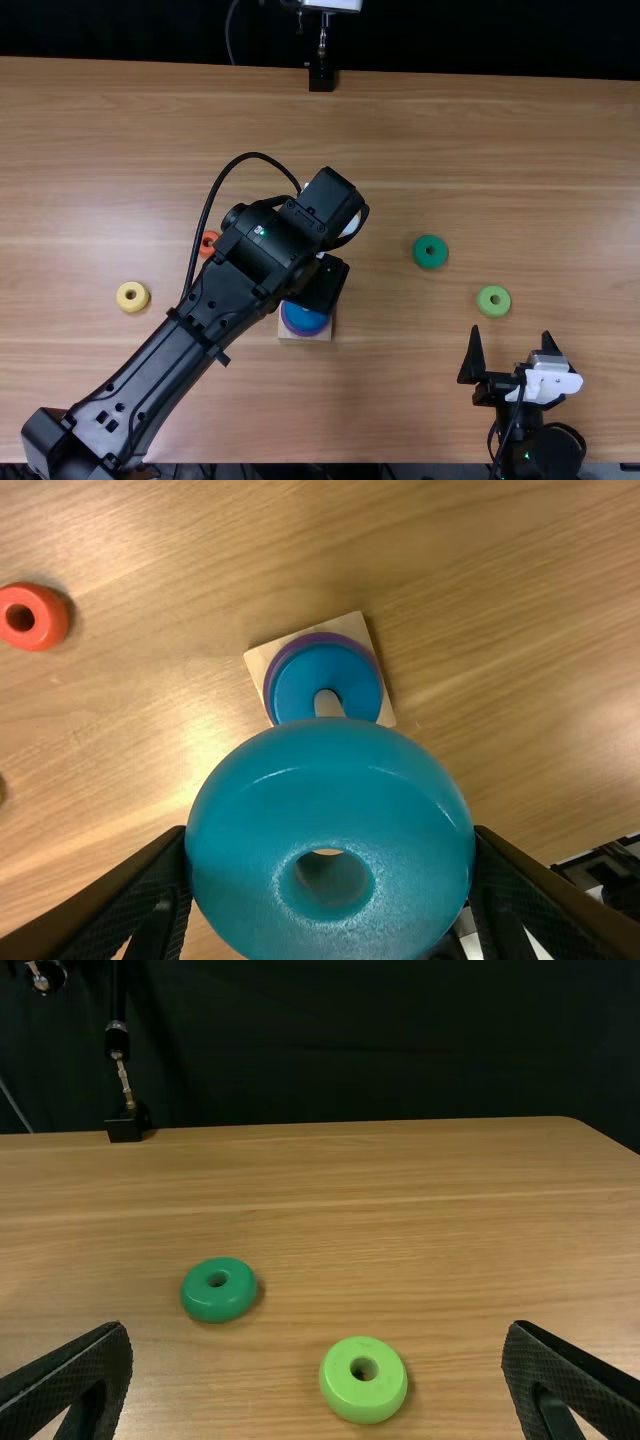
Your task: Build the Hanoi tower: stack the rings onto the peg from bottom to top in this color order: purple, dark blue, light blue, dark green, light green, yellow, orange.
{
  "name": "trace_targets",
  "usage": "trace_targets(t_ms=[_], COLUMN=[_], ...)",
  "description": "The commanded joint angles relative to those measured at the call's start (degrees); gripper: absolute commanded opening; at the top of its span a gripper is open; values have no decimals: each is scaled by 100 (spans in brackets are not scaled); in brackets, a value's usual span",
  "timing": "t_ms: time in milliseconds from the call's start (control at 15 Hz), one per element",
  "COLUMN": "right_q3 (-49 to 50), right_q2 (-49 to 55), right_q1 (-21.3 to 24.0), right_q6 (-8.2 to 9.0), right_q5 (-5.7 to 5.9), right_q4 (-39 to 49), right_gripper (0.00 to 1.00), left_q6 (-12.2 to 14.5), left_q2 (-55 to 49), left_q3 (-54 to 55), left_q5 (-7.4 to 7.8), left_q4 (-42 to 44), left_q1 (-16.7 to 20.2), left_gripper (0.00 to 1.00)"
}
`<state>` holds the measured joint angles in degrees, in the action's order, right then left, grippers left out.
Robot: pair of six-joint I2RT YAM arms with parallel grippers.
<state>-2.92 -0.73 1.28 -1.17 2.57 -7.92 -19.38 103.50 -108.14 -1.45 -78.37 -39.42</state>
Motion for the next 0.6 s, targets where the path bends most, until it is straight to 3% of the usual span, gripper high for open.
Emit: trace_targets(t_ms=[0, 533], right_q3=[160, 160], right_q2=[73, 73], right_q1=[92, 83], right_q6=[11, 11], right_q5=[38, 38], right_q4=[-15, -15], right_gripper=[100, 100], left_q6=[-77, -77], left_q2=[161, 328], left_q3=[-199, -190], left_q5=[-34, -34], left_q4=[11, 32], left_q1=[-57, -127], left_gripper=[0, 0])
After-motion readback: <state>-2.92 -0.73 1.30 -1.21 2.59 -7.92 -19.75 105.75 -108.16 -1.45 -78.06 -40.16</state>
